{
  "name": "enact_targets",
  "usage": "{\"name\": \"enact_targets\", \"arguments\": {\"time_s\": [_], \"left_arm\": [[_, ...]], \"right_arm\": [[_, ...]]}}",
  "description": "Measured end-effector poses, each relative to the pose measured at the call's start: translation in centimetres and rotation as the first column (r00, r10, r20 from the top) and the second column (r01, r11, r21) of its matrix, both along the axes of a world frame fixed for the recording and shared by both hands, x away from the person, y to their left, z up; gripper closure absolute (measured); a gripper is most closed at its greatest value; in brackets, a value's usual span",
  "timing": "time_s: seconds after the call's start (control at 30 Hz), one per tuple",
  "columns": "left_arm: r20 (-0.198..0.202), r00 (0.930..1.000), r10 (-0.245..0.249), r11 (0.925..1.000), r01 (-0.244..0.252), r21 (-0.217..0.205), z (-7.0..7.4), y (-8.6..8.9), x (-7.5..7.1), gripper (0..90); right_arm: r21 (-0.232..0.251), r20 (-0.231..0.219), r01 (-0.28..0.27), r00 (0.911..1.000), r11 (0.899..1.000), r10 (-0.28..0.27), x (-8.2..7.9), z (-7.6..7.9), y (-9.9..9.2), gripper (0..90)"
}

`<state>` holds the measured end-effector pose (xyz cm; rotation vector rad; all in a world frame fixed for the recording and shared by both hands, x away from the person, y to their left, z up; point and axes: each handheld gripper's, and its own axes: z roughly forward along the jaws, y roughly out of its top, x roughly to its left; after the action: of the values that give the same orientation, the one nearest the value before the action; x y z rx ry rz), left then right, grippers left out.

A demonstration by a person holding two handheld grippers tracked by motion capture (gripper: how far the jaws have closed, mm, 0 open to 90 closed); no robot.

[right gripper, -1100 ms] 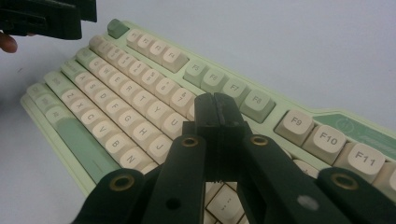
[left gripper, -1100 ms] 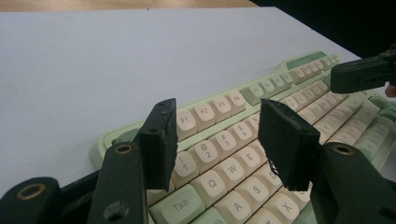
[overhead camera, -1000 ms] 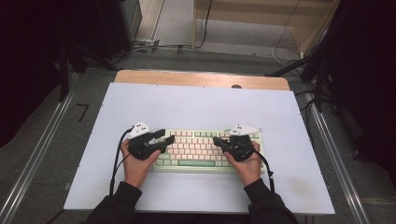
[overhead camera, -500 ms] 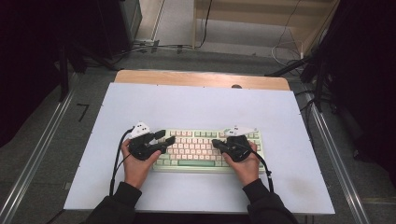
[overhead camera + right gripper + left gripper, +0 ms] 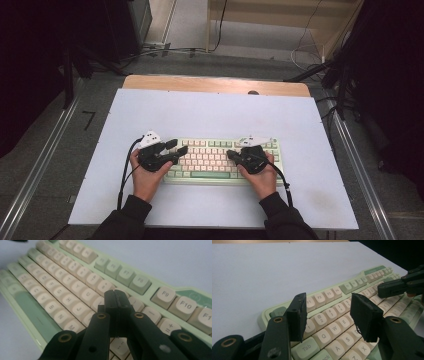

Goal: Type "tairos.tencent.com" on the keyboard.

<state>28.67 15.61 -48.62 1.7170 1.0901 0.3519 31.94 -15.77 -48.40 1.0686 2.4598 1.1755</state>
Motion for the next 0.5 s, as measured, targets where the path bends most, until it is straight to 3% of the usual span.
{"name": "enact_targets", "arguments": {"time_s": [0.13, 0.27, 0.37, 0.5], "left_arm": [[0.001, 1.0, 0.001, 1.0, -0.001, -0.001, 0.0, 0.0, 0.0, 48.7], [0.001, 1.0, 0.001, 1.0, -0.001, 0.0, 0.0, 0.0, 0.0, 48.7], [0.0, 1.0, 0.0, 1.0, 0.0, -0.001, 0.0, 0.0, 0.0, 48.7], [0.0, 1.0, 0.002, 1.0, -0.002, 0.0, 0.0, 0.0, 0.0, 48.7]], "right_arm": [[0.083, 0.023, 0.015, 0.9996, 0.996, -0.017, -0.1, 1.1, -1.0, 80.1], [0.145, 0.059, 0.054, 0.9963, 0.988, -0.063, -0.2, 1.7, -1.8, 54.2], [0.164, 0.079, 0.08, 0.9924, 0.983, -0.094, -0.2, 2.0, -2.2, 44.9], [0.154, 0.07, 0.097, 0.9916, 0.983, -0.109, -0.1, 1.9, -2.5, 44.8]]}}
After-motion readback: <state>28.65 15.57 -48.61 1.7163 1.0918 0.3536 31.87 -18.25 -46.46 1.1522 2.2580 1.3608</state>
